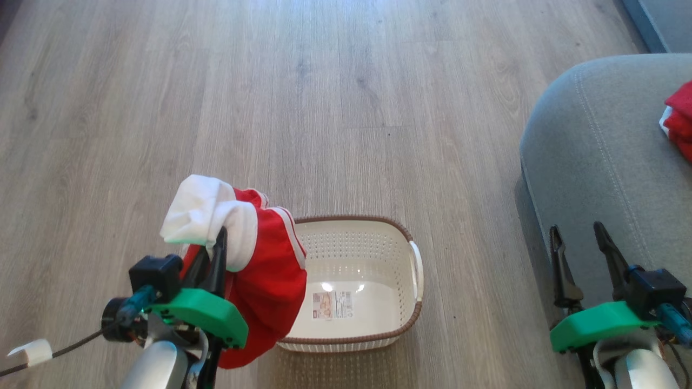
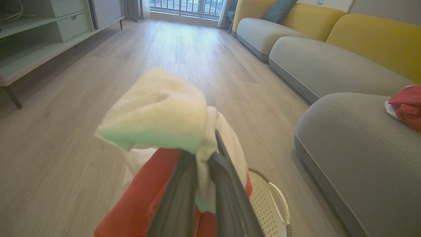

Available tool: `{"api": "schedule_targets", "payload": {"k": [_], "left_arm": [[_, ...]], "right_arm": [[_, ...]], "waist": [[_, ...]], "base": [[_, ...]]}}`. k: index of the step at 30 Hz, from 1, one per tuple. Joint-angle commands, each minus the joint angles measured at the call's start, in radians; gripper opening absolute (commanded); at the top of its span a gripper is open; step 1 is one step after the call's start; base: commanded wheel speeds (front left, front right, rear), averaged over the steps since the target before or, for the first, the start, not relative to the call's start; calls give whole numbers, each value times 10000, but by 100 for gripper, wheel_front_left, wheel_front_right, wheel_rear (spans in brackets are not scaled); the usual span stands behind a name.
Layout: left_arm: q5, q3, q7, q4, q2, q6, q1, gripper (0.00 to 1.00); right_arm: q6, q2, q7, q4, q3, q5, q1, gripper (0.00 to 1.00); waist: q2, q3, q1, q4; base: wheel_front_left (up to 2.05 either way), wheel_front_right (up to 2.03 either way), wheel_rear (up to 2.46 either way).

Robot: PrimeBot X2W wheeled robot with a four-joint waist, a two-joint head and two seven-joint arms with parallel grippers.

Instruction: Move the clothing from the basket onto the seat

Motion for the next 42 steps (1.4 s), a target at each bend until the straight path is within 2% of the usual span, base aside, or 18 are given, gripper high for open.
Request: {"api": "schedule_targets", "payload": {"k": [1,20,23,29,33,34,42], "left_arm": [[-90,407,-12,-447,242,48,-328,0],[-111,319,142,-1112,415,240,-238,0],[-93,188,155,-1249,453,106,-293,0],[199,-560,449,-1622,669,-544,-584,0],[343,-1167,709,-1920,668,-1045,-856,0],[343,-1167,709,-1920,668,-1045,-856,0],[485,-2280,926,-2303,213,-1735,-1390,0]], "right_arm": [[-2,-179,-67,-281,264,-20,-172,100],[-2,-197,-67,-142,734,121,-347,100],[-2,-481,-67,-25,1865,717,-451,100],[-2,-1982,-67,-83,5046,2234,-1443,100],[-2,-2794,-67,-136,6581,2931,-2480,100],[-2,-2794,-67,-136,6581,2931,-2480,100],[-2,-3507,42,10,9214,4478,-4235,100]], "waist": [[-1,-2,2,9],[-1,252,2,20],[-1,298,2,-5],[-1,337,2,24],[-1,339,2,132],[-1,339,2,132],[-1,450,2,427]], "base": [[0,0,0],[0,0,0],[0,0,0],[0,0,0],[0,0,0],[0,0,0],[0,0,0]]}}
